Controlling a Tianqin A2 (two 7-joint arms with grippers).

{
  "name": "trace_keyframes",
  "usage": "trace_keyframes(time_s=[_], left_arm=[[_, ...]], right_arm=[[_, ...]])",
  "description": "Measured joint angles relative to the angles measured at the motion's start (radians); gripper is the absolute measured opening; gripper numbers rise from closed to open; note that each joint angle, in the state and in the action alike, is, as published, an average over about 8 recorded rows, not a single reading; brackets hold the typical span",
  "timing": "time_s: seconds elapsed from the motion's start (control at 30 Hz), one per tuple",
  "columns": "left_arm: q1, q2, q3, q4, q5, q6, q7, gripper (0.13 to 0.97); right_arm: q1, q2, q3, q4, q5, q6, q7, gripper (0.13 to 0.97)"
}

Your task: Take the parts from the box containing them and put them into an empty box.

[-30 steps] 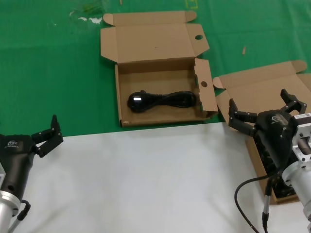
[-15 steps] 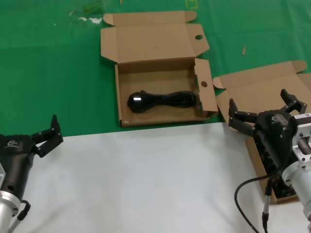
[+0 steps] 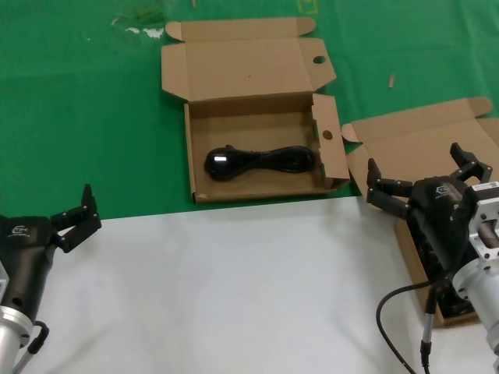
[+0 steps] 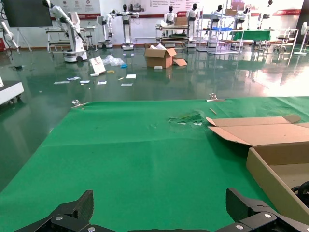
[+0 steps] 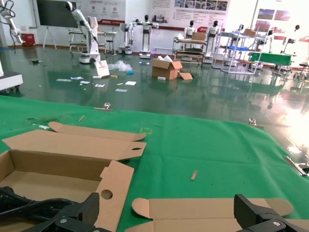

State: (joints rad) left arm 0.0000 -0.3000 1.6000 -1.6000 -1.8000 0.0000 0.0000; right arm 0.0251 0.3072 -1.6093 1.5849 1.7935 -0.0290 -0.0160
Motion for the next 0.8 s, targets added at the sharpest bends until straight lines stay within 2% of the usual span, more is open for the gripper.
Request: trace_keyframes(time_s=[0.8], left_arm=[[0.0,0.0,0.0,0.0,0.0,0.0,0.0,0.966]], right_arm=[[0.0,0.0,0.0,0.0,0.0,0.0,0.0,0.966]])
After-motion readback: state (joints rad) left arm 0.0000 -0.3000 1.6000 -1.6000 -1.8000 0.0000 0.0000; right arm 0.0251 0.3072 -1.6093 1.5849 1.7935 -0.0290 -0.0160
